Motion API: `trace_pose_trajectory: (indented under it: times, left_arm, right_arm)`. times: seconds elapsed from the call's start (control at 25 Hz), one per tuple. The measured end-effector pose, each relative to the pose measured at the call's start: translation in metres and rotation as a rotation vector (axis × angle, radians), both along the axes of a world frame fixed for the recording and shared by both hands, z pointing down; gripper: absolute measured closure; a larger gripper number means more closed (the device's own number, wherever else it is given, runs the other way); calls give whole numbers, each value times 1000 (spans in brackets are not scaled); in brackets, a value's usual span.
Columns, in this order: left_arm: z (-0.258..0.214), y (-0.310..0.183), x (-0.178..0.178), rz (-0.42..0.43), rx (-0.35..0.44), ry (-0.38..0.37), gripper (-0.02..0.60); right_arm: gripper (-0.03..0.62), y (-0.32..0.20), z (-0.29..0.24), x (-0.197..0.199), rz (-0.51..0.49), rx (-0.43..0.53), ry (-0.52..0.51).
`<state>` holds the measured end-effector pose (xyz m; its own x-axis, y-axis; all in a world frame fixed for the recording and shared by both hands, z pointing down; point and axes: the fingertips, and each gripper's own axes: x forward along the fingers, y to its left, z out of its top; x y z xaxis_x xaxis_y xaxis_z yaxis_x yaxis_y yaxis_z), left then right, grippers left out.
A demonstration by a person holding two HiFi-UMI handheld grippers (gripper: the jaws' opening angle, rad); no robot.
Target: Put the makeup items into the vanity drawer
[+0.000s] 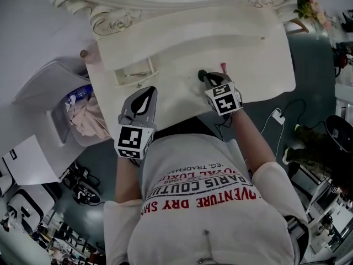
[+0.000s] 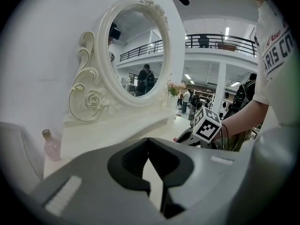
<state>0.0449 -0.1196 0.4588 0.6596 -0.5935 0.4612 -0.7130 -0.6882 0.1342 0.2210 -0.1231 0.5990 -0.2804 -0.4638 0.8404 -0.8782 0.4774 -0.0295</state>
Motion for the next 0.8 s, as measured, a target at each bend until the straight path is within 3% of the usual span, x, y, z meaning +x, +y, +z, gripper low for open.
trace_pose_trajectory:
  times: [0.36, 0.8]
  left_arm:
    - [-19, 4, -38, -86, 52, 14, 571]
    - [-37, 11, -119, -249, 106, 12, 571]
  right_arm:
    - [563, -19, -40, -45, -119, 87, -12]
    - [563, -57, -99, -146, -285, 250, -61]
